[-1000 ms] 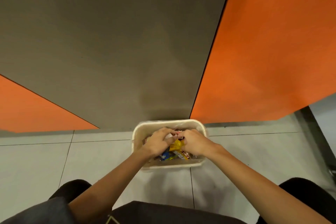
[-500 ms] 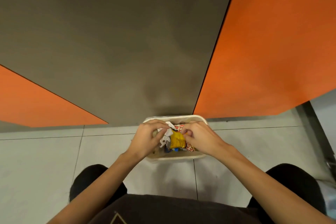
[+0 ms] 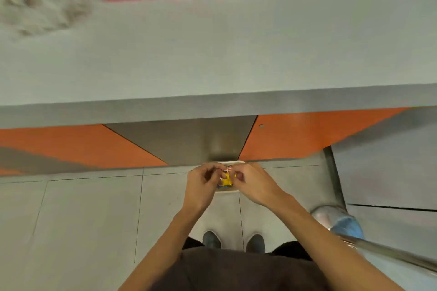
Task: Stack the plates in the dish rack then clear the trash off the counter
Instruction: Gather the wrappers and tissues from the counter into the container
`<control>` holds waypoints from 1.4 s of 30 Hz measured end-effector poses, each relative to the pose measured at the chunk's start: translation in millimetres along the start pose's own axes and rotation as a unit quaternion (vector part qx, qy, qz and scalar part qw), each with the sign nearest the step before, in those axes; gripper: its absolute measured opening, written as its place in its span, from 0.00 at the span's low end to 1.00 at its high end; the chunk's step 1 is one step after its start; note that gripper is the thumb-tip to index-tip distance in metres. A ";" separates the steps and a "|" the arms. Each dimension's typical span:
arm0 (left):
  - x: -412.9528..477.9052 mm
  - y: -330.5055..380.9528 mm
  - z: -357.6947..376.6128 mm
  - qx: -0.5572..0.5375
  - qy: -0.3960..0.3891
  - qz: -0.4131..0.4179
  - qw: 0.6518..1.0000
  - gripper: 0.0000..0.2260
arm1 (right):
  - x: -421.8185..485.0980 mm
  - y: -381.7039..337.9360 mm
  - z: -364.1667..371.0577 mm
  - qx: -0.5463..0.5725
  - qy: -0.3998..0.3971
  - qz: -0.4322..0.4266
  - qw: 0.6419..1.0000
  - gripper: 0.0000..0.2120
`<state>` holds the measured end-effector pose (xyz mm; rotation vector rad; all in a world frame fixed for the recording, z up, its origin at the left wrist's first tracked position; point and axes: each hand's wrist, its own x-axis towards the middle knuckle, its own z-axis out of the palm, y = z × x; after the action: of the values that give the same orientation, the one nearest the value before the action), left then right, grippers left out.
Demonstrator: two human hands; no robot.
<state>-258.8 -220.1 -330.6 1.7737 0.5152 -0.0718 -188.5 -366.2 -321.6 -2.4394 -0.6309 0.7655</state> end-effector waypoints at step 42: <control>135.4 356.5 30.8 0.147 -0.046 0.180 0.971 0.22 | -18.1 -28.3 -307.7 0.170 0.260 0.086 0.947 0.21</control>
<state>4.5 -270.3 -57.7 2.1180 0.1107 0.0255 -18.5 -453.1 -78.1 -2.2475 -0.0742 0.2364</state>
